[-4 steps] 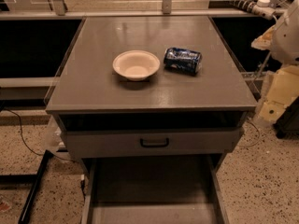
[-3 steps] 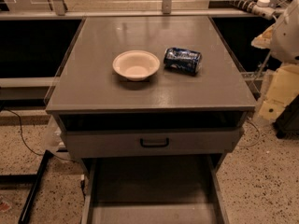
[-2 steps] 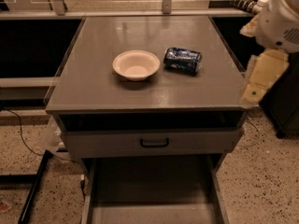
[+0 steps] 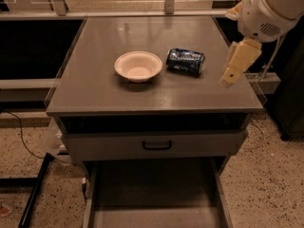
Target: Place pepsi can into middle drawer
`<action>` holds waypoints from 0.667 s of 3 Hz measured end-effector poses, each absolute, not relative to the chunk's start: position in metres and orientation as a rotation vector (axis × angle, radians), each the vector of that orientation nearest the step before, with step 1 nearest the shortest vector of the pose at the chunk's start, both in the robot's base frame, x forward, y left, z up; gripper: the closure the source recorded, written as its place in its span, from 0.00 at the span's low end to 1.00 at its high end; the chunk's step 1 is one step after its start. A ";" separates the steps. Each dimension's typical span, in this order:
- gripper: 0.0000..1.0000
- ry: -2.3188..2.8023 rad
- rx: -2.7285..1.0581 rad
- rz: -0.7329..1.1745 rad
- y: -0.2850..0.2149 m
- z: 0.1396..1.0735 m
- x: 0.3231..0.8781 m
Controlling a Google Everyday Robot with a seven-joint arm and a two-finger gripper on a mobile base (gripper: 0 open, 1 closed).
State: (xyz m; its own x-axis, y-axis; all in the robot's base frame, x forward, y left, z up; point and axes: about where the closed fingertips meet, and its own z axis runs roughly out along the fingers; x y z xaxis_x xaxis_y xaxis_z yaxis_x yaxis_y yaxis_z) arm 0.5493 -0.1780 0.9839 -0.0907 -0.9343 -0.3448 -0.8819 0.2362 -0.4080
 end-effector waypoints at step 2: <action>0.00 1.815 -1.603 -0.025 -0.160 0.972 0.613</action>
Offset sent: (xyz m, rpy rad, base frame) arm 0.1094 0.0315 -0.0245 0.2226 -0.0955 0.1138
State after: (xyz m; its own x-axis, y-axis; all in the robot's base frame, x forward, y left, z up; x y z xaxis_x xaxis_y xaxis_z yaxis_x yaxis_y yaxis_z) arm 0.6130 -0.1602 0.9717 0.0158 -0.8760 -0.4820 -0.8621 0.2322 -0.4503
